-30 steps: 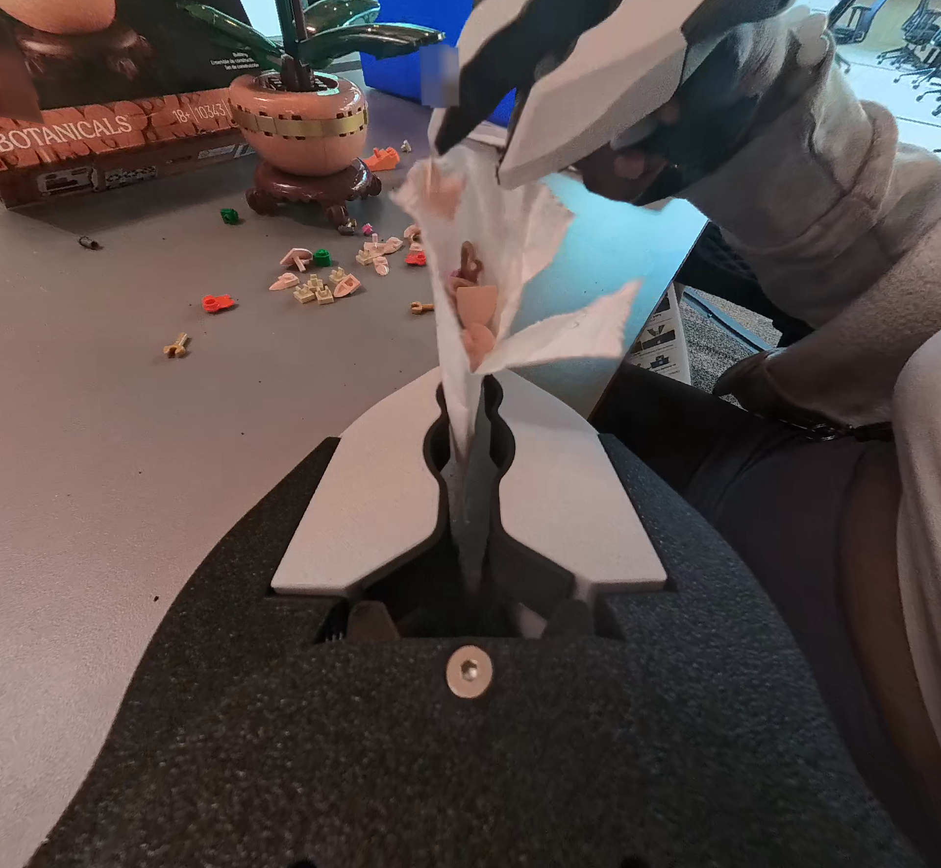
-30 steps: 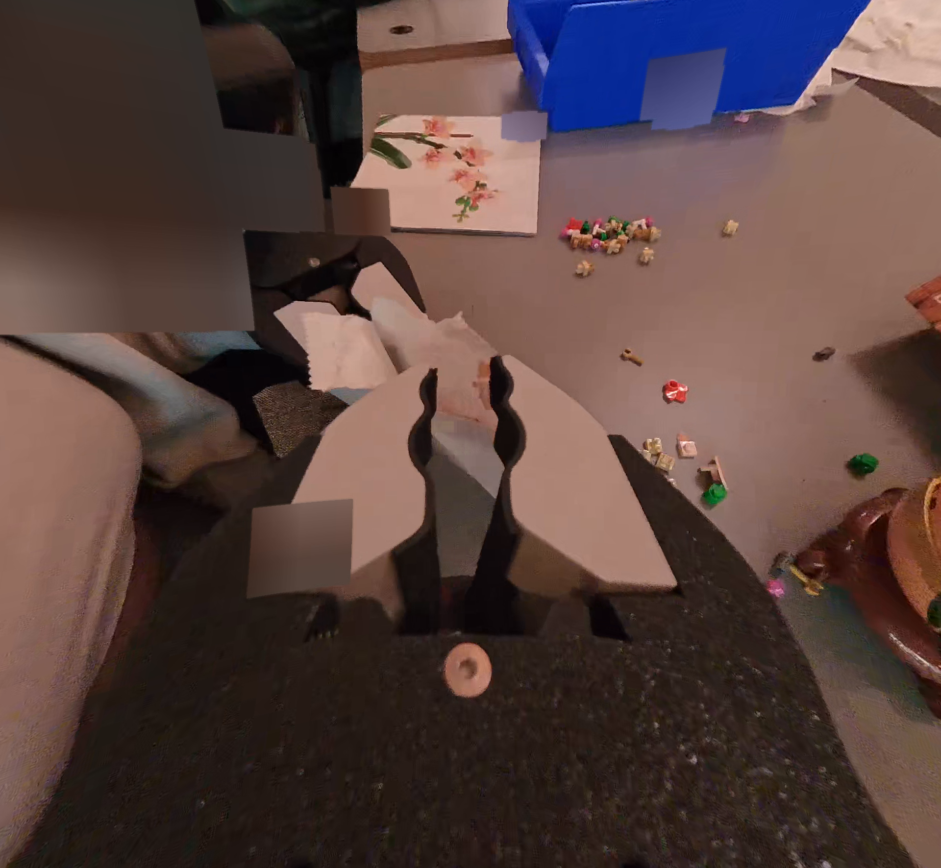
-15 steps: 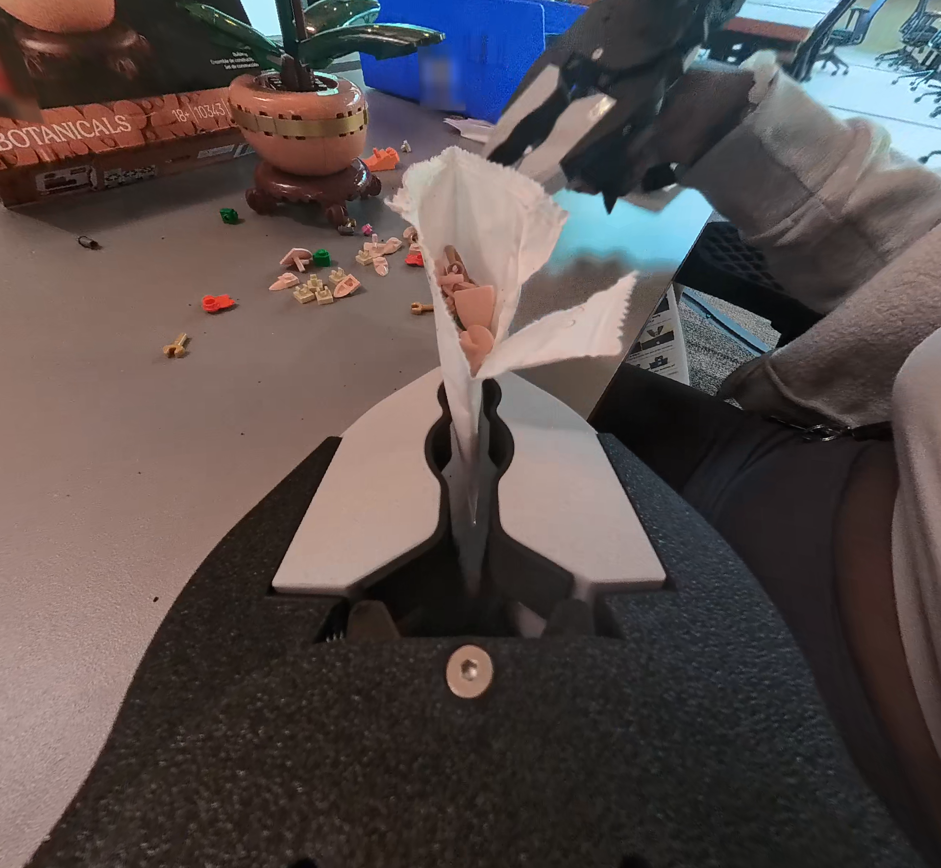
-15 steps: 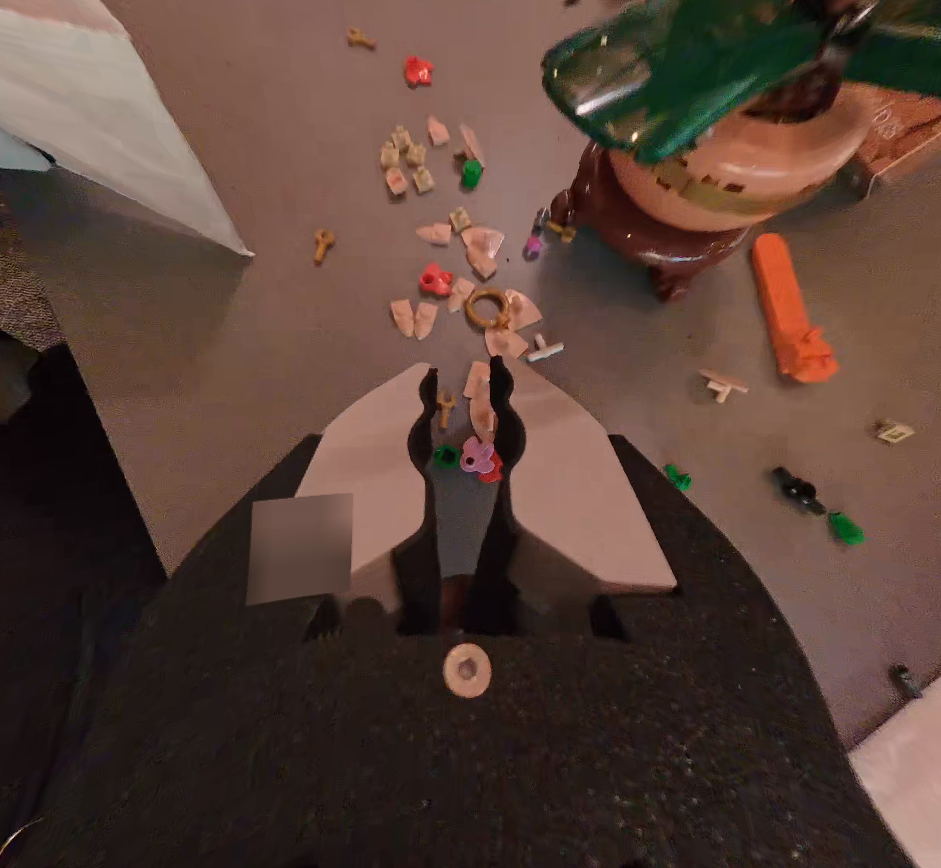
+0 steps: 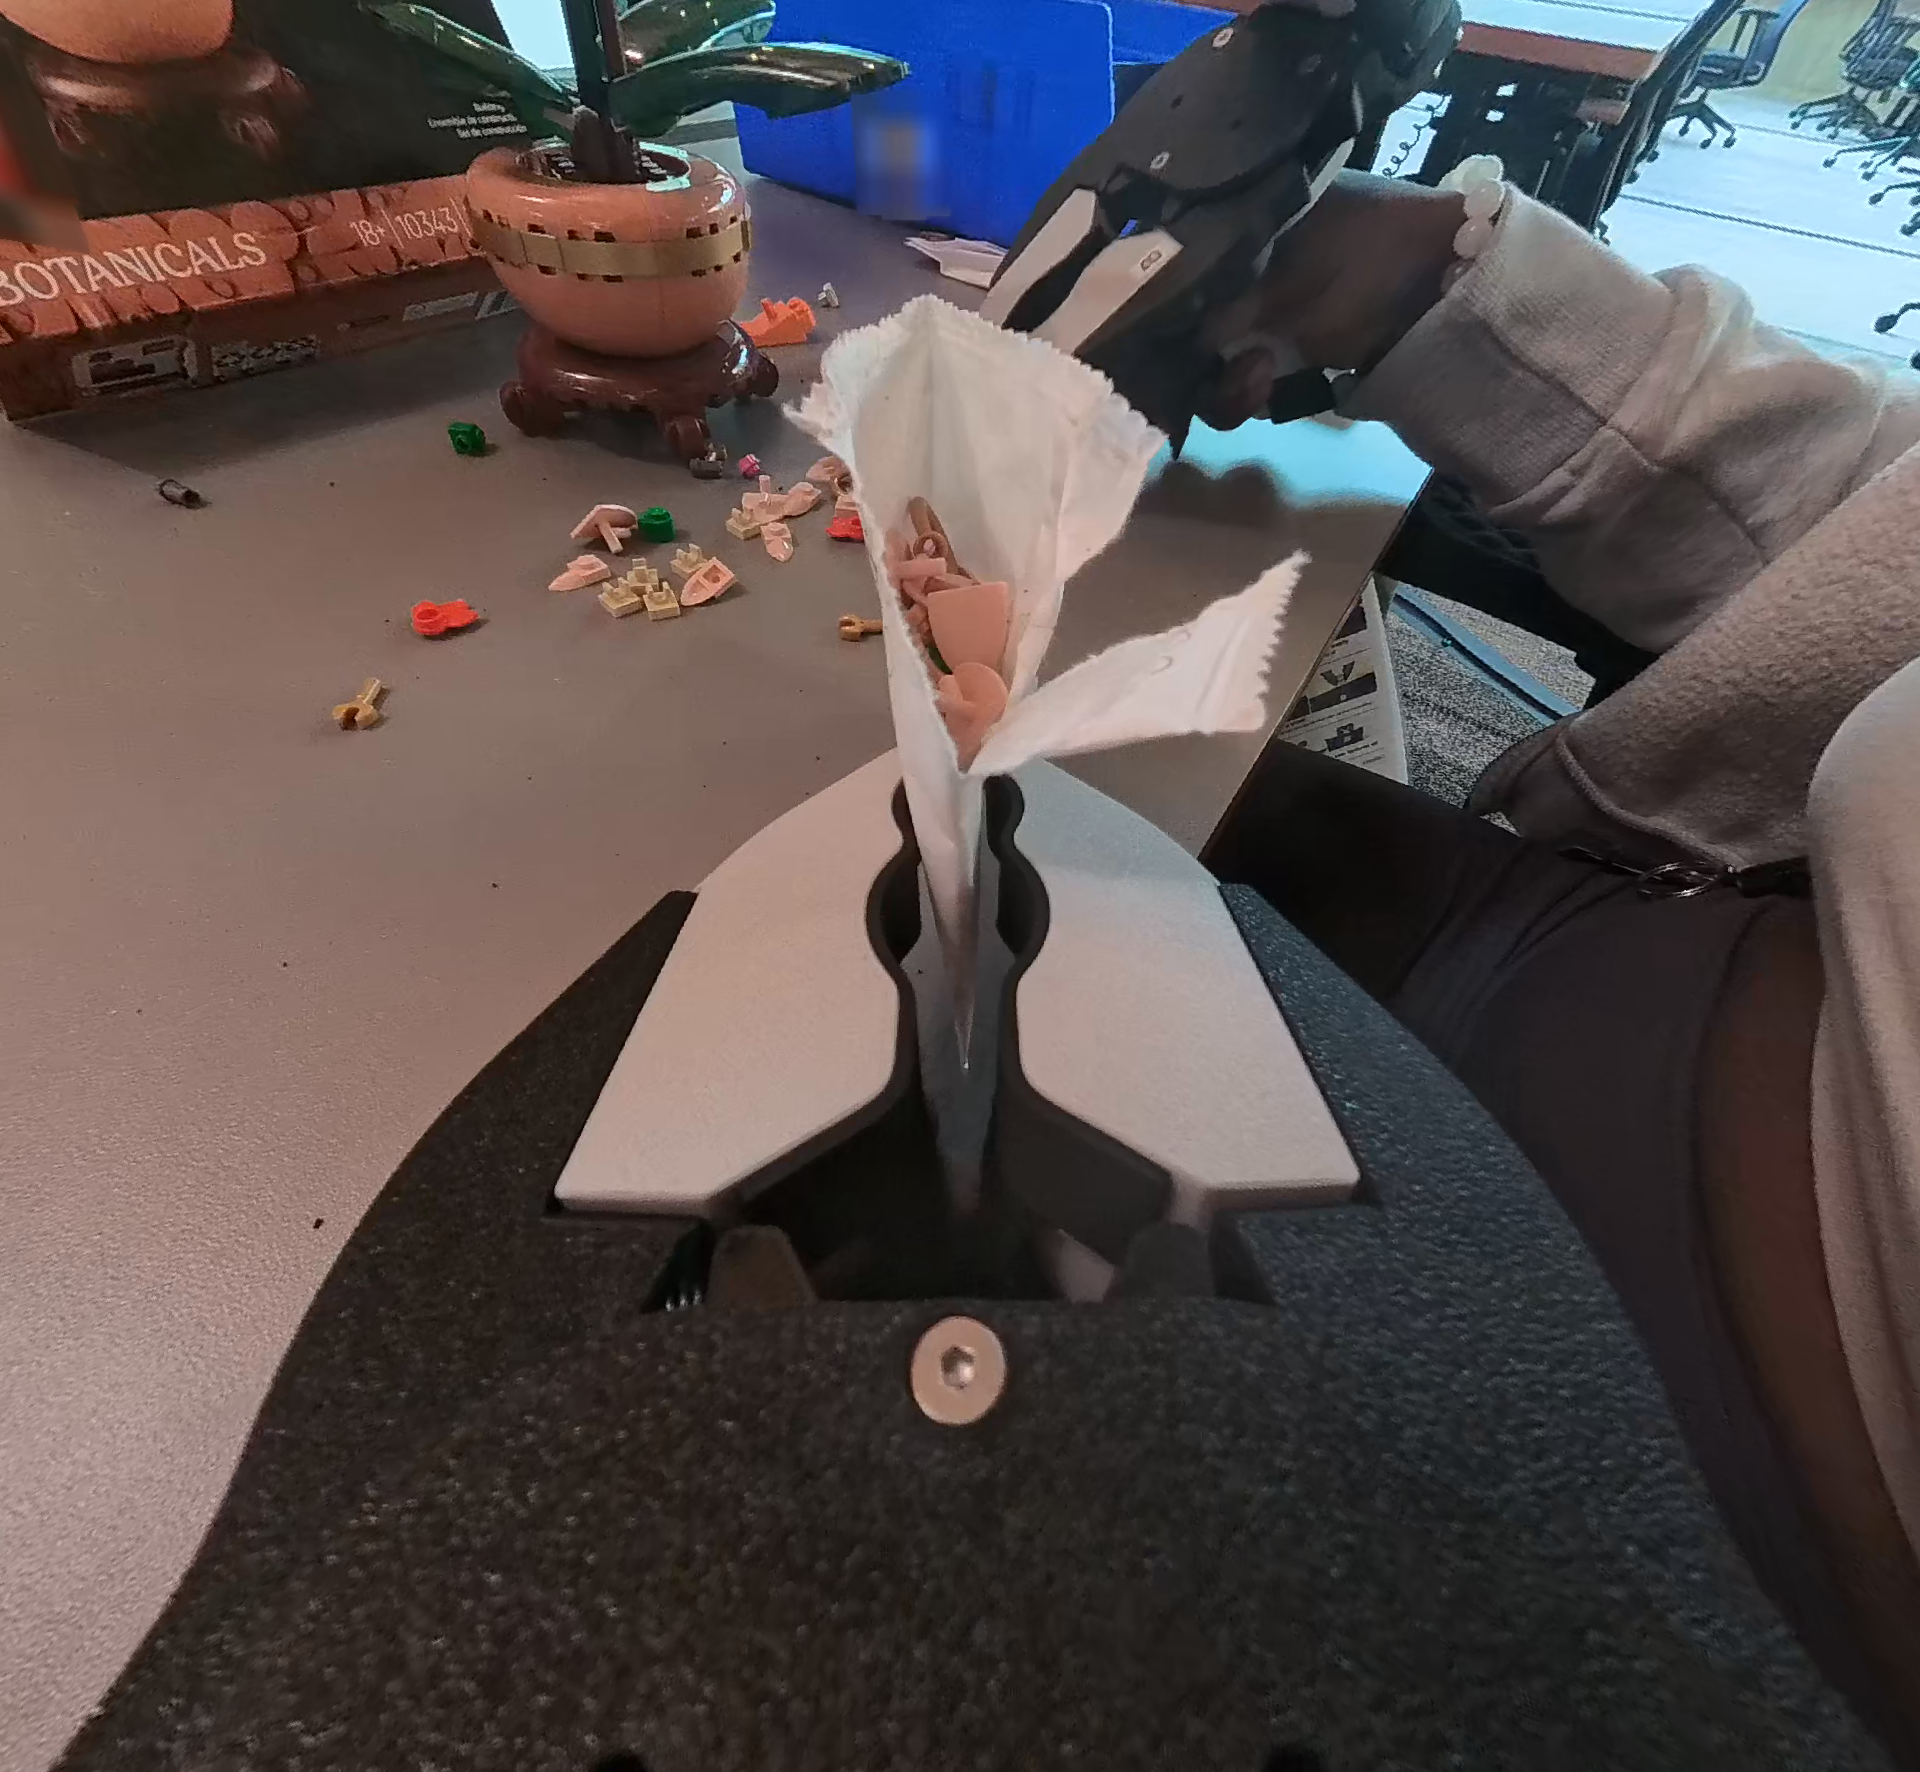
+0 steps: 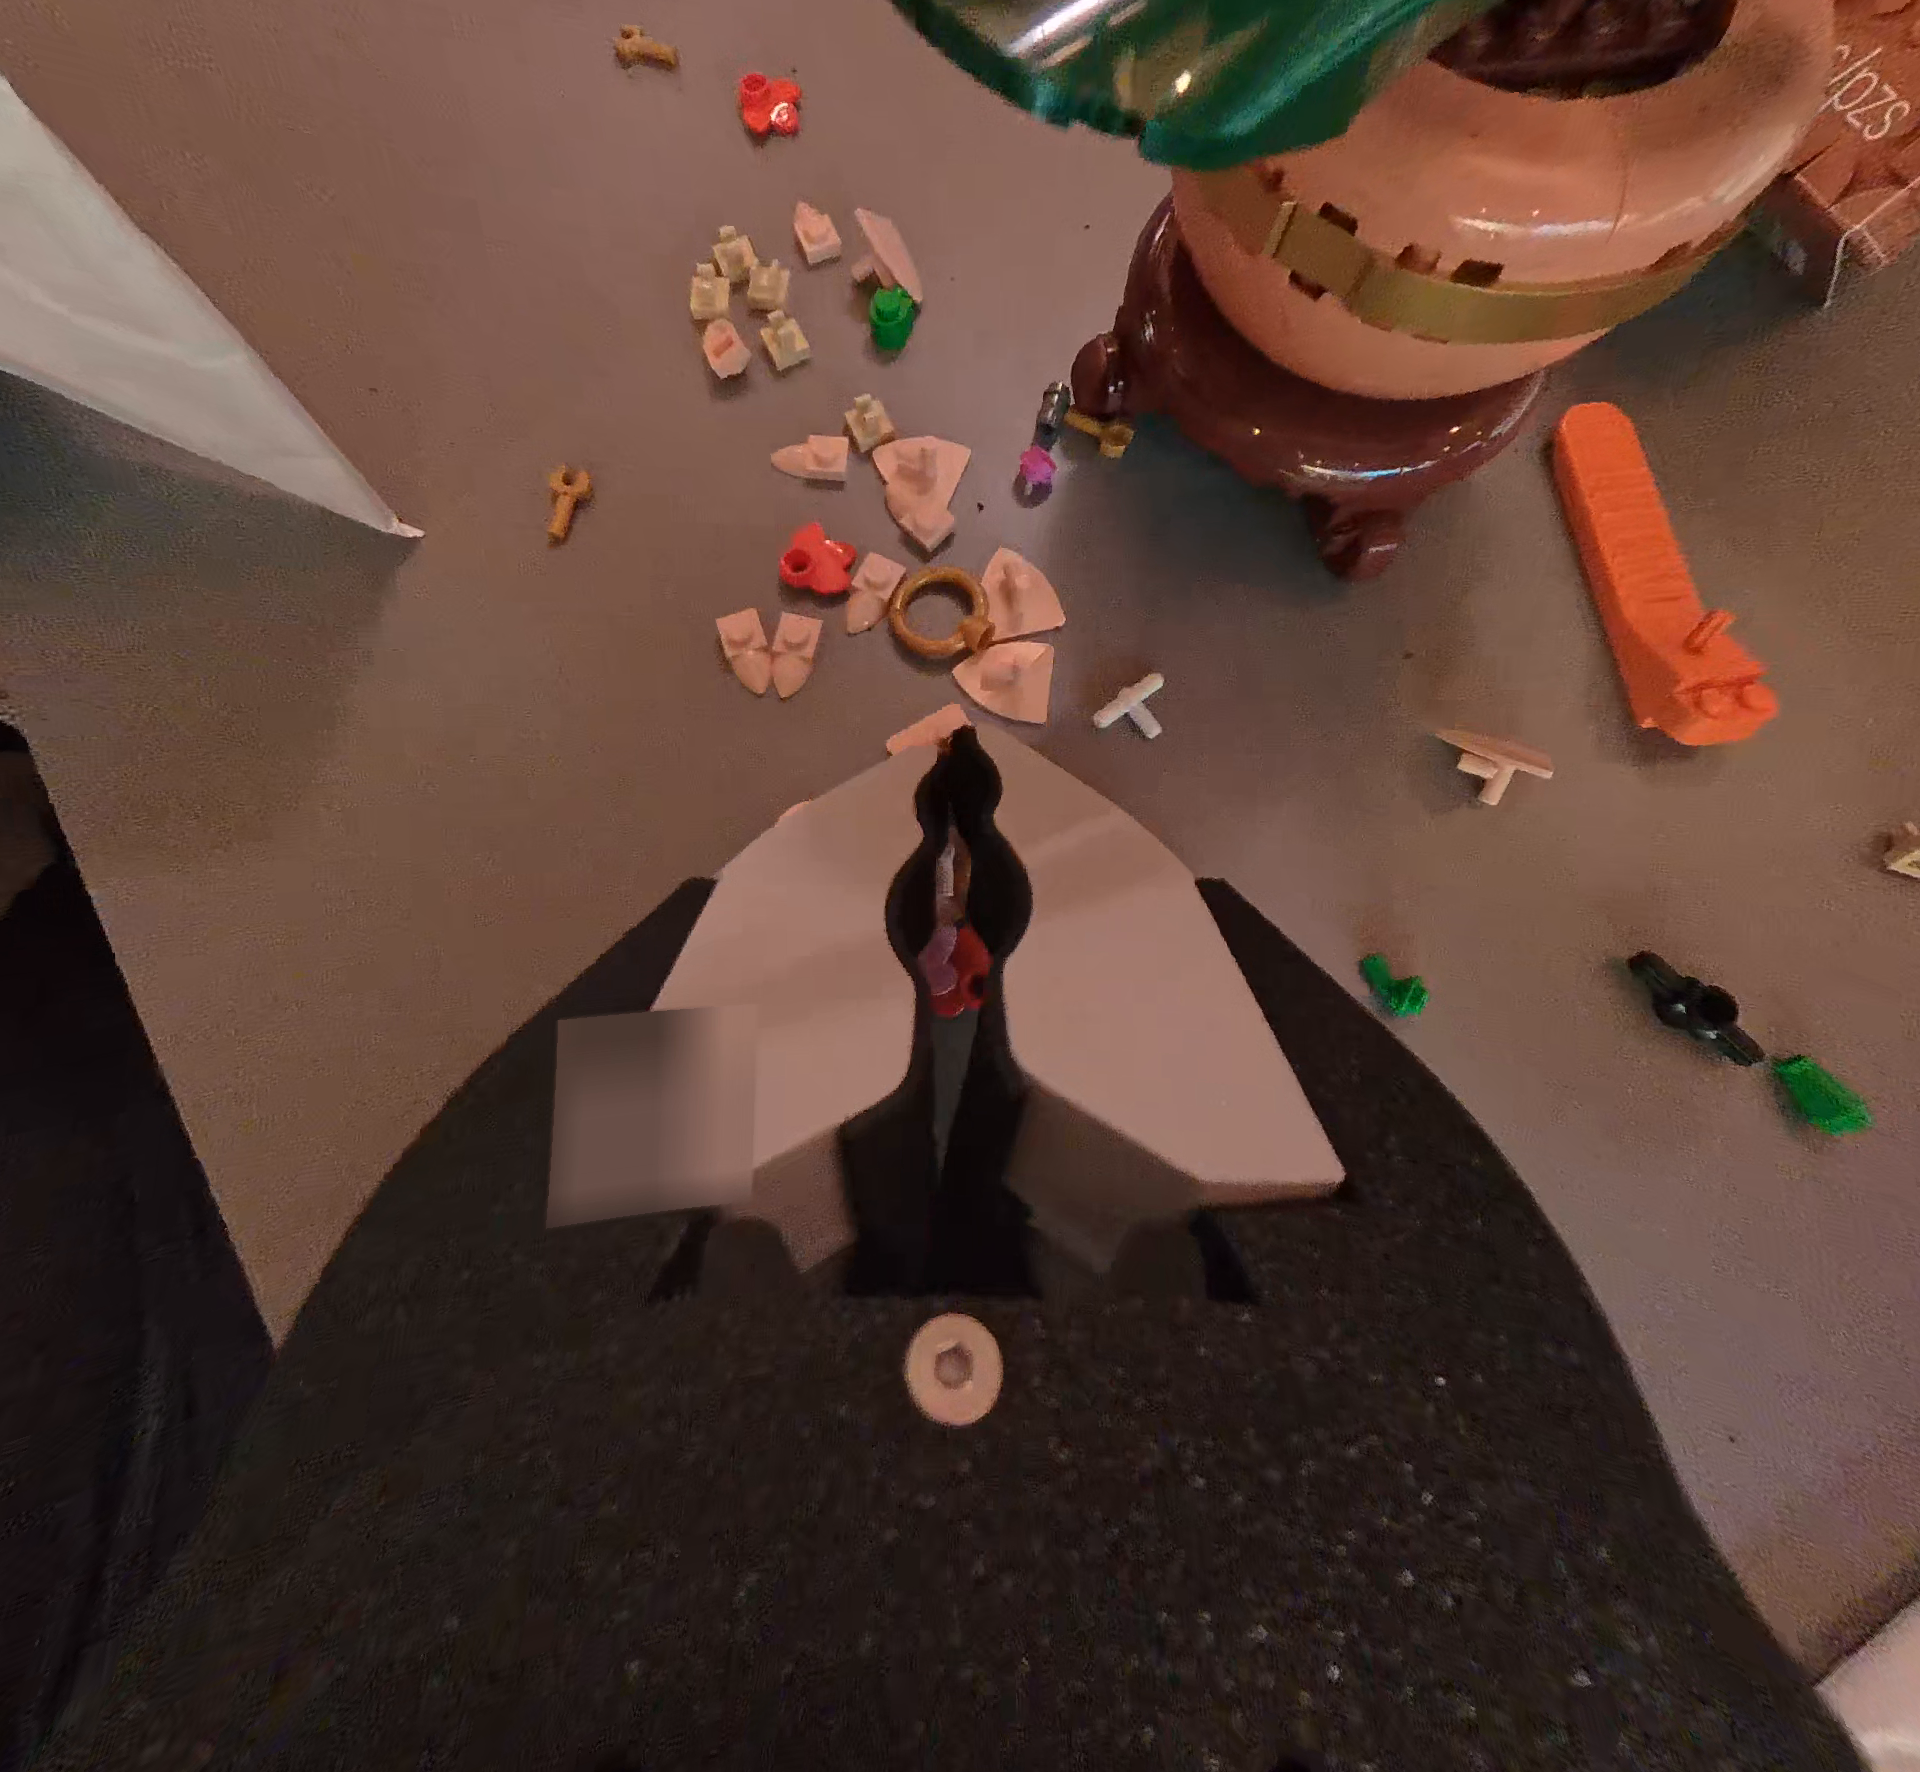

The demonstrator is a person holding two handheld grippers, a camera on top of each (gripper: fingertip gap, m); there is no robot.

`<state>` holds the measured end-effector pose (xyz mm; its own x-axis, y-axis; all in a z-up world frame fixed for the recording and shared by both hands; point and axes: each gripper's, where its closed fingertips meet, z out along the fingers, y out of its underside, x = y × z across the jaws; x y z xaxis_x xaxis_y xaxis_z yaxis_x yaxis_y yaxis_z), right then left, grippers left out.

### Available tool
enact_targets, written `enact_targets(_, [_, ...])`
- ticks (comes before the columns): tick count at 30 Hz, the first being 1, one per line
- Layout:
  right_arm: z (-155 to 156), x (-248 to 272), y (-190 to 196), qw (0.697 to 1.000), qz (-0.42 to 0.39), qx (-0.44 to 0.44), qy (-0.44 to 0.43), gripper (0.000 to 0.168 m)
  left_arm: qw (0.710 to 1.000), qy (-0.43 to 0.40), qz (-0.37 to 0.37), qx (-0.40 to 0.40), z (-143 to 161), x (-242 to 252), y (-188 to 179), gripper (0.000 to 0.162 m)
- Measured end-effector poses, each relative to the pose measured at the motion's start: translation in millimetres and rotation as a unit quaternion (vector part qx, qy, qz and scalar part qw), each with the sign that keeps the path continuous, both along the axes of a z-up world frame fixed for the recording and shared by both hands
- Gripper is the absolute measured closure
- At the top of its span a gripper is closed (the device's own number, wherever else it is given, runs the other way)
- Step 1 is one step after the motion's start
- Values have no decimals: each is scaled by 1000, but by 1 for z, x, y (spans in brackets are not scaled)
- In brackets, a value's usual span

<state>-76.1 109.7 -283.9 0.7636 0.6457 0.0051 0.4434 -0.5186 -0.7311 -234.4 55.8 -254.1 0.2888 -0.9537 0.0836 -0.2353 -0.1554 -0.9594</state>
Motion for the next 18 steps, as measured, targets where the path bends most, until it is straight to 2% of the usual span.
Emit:
enact_targets(6, [28, -18, -4, 998, 20, 28, 47, 168, 1000, 1, 0, 1, 0, 0, 0, 153])
enact_targets(13, [111, -109, -38, 967, 149, 112, 176, 168, 1000, 3, 0, 3, -1, 0, -1, 153])
enact_targets(15, [113, -132, -42, 964, 172, 124, 159, 168, 1000, 4, 0, 4, -1, 1, -1, 153])
enact_targets(18, [92, -137, -35, 977, 163, 104, 91, 151, 1000, 3, 0, 5, -1, 0, -1, 153])
